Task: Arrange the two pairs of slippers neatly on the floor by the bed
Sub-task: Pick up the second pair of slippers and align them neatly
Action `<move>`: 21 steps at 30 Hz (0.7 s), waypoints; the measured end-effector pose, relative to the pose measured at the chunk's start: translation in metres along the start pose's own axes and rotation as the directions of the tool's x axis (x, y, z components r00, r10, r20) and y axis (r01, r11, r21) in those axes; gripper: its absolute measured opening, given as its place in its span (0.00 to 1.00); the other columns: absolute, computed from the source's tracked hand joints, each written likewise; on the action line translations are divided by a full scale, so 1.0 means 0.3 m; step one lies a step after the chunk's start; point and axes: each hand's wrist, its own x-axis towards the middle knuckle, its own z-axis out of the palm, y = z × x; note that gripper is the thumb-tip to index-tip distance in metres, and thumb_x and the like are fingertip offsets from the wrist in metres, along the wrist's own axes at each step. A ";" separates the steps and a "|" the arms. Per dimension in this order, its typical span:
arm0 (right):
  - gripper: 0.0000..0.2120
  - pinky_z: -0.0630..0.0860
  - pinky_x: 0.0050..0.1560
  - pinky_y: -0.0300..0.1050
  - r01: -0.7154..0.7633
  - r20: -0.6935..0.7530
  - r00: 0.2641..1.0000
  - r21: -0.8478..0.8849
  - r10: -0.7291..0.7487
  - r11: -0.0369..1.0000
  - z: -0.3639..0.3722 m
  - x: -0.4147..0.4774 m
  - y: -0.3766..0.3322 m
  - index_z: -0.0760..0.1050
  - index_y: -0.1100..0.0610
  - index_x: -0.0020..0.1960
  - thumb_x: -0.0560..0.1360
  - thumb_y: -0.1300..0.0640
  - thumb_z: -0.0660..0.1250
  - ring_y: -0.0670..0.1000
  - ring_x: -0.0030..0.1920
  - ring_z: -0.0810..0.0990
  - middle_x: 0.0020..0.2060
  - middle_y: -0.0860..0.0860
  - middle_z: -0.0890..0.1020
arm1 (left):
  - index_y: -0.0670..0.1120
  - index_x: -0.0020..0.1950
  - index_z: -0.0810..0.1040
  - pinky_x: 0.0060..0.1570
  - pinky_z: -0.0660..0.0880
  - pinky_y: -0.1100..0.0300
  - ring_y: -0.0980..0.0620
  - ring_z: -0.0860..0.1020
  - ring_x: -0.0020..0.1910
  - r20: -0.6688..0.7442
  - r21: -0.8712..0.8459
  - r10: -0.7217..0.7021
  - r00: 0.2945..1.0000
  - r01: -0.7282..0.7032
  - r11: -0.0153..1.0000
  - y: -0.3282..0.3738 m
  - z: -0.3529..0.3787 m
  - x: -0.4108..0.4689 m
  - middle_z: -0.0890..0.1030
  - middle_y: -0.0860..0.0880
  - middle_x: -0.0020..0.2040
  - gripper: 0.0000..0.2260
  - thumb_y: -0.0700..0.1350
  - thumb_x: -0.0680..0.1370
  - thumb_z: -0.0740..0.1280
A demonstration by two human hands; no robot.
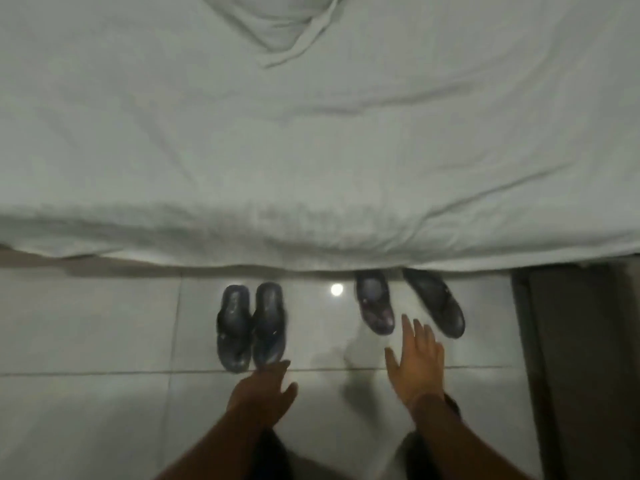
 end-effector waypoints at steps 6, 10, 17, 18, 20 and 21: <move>0.35 0.51 0.85 0.59 0.022 0.101 0.995 -0.029 -0.019 0.999 -0.018 0.114 0.337 0.49 0.49 0.87 0.85 0.45 0.60 0.57 0.87 0.52 0.87 0.53 0.53 | 0.57 0.82 0.68 0.73 0.72 0.52 0.48 0.76 0.74 0.053 -0.088 -0.100 0.994 0.104 0.991 0.328 0.217 -0.031 0.76 0.51 0.77 0.25 0.62 0.86 0.59; 0.34 0.49 0.85 0.57 0.120 0.139 0.983 -0.018 -0.116 0.993 -0.085 0.156 0.509 0.52 0.46 0.87 0.84 0.46 0.61 0.55 0.87 0.51 0.87 0.51 0.54 | 0.56 0.84 0.66 0.77 0.67 0.54 0.50 0.70 0.79 0.009 -0.124 -0.009 1.000 0.010 0.992 0.608 0.366 -0.096 0.72 0.52 0.81 0.26 0.59 0.86 0.60; 0.32 0.48 0.84 0.56 0.253 0.153 0.958 -0.054 -0.242 0.966 -0.144 0.280 0.704 0.57 0.48 0.86 0.84 0.48 0.62 0.56 0.86 0.54 0.85 0.51 0.58 | 0.51 0.88 0.59 0.84 0.51 0.50 0.49 0.52 0.88 -0.193 -0.034 0.088 0.977 -0.096 0.995 0.935 0.417 0.012 0.57 0.50 0.88 0.31 0.55 0.86 0.61; 0.32 0.49 0.85 0.57 0.247 0.164 0.958 -0.058 -0.235 0.967 -0.131 0.304 0.723 0.57 0.49 0.86 0.83 0.48 0.62 0.56 0.86 0.55 0.85 0.51 0.59 | 0.51 0.87 0.60 0.85 0.50 0.48 0.48 0.51 0.88 -0.214 -0.043 0.090 0.973 -0.102 0.994 0.953 0.412 0.039 0.56 0.49 0.89 0.30 0.55 0.86 0.62; 0.33 0.52 0.84 0.59 0.236 0.174 0.959 -0.065 -0.222 0.970 -0.091 0.367 0.752 0.58 0.49 0.85 0.83 0.49 0.63 0.56 0.85 0.57 0.85 0.52 0.61 | 0.51 0.87 0.59 0.85 0.49 0.45 0.46 0.47 0.88 -0.246 -0.033 0.081 0.966 -0.092 0.995 0.964 0.404 0.113 0.53 0.48 0.89 0.30 0.54 0.85 0.62; 0.33 0.54 0.84 0.60 0.234 0.187 0.958 -0.069 -0.218 0.970 -0.064 0.405 0.768 0.59 0.49 0.85 0.83 0.48 0.63 0.57 0.84 0.58 0.84 0.52 0.62 | 0.50 0.87 0.58 0.85 0.48 0.44 0.46 0.46 0.88 -0.254 -0.014 0.077 0.964 -0.083 0.996 0.966 0.402 0.157 0.52 0.48 0.89 0.31 0.54 0.85 0.61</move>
